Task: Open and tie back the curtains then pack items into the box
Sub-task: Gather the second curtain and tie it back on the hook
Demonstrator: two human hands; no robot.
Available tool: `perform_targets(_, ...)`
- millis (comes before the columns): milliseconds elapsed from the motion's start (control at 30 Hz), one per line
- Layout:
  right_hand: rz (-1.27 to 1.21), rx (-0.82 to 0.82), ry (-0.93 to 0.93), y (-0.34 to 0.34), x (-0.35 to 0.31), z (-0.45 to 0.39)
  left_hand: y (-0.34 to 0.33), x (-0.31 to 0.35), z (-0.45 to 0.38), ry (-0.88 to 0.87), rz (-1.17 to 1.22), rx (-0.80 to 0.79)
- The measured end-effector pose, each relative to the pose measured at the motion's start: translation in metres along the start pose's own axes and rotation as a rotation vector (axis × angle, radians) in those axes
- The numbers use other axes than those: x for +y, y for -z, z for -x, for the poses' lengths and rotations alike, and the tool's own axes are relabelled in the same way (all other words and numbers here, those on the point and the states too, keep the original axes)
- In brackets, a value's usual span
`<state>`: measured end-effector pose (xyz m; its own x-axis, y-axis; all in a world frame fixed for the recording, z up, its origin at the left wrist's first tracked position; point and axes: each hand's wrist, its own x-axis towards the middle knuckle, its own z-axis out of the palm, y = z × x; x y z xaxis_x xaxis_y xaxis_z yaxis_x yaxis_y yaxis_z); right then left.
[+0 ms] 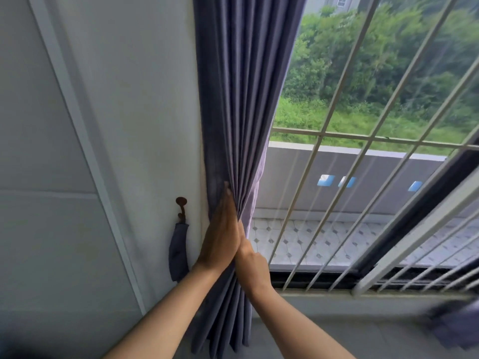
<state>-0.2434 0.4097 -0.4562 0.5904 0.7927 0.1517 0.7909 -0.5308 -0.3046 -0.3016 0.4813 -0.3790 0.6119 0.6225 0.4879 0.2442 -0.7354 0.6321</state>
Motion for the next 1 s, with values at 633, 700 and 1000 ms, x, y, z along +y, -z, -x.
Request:
perform_targets(633,-0.075,-0.043,0.234,-0.012,0.045,0.006,0.001,-0.065,-0.007,0.082,0.331,0.003)
perform_targets(700,-0.070,-0.052,0.264,-0.007,0.046,0.007,0.001,-0.066,-0.018,0.170,0.427,-0.094)
perform_targets(1000,-0.045,0.070,0.474,0.025,0.060,0.014,0.015,-0.054,-0.071,0.345,0.481,-0.764)
